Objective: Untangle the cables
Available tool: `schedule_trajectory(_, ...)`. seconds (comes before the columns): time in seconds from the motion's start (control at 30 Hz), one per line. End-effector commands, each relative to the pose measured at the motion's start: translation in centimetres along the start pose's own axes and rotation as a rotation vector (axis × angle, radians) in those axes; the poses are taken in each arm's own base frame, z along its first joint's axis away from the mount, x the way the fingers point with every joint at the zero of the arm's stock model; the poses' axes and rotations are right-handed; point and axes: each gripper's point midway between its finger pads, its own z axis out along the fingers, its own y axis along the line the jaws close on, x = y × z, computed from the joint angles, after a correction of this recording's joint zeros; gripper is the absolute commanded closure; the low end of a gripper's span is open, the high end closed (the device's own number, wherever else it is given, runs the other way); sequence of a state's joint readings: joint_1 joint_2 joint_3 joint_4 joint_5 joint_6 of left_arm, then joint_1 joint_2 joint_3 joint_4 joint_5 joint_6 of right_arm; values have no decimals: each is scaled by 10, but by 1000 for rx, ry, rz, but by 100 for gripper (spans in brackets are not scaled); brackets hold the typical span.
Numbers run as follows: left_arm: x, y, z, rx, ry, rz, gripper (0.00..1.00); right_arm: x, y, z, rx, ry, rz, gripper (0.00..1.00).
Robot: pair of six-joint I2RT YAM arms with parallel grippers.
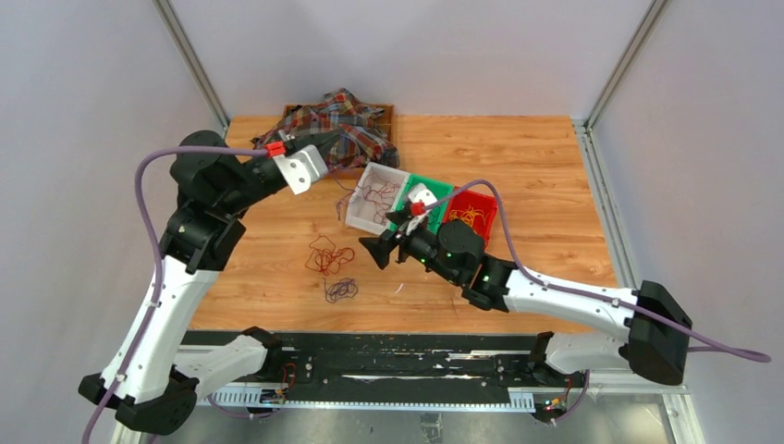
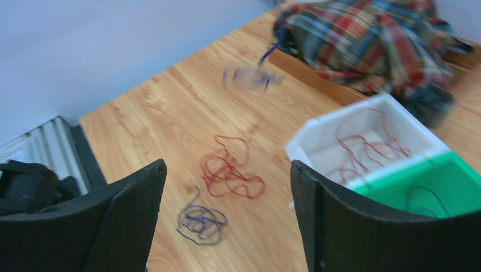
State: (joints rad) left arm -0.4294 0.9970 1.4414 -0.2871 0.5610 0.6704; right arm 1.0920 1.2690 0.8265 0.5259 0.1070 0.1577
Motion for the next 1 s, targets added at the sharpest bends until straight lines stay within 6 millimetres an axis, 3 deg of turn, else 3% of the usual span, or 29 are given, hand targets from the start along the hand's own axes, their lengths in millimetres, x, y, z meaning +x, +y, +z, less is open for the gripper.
schedule_trajectory(0.0, 22, -20, 22, 43, 34, -16, 100, 4, -57, -34, 242, -12, -27, 20)
schedule_trajectory(0.23, 66, -49, 67, 110, 78, -66, 100, 23, -136, -111, 673, 5, -31, 23)
schedule_trajectory(0.33, 79, -62, 88, 147, 83, -101, 100, 33, -156, -139, 786, 12, -23, 24)
schedule_trajectory(0.47, 96, -81, 114, 194, 92, -145, 100, 44, -171, -168, 881, 15, -10, 26)
schedule_trajectory(0.63, 119, -102, 143, 239, 111, -151, 100, 53, -179, -186, 924, 20, -6, 26)
schedule_trajectory(0.97, 141, -106, 174, 257, 137, -132, 100, 58, -183, -202, 943, 10, 0, 26)
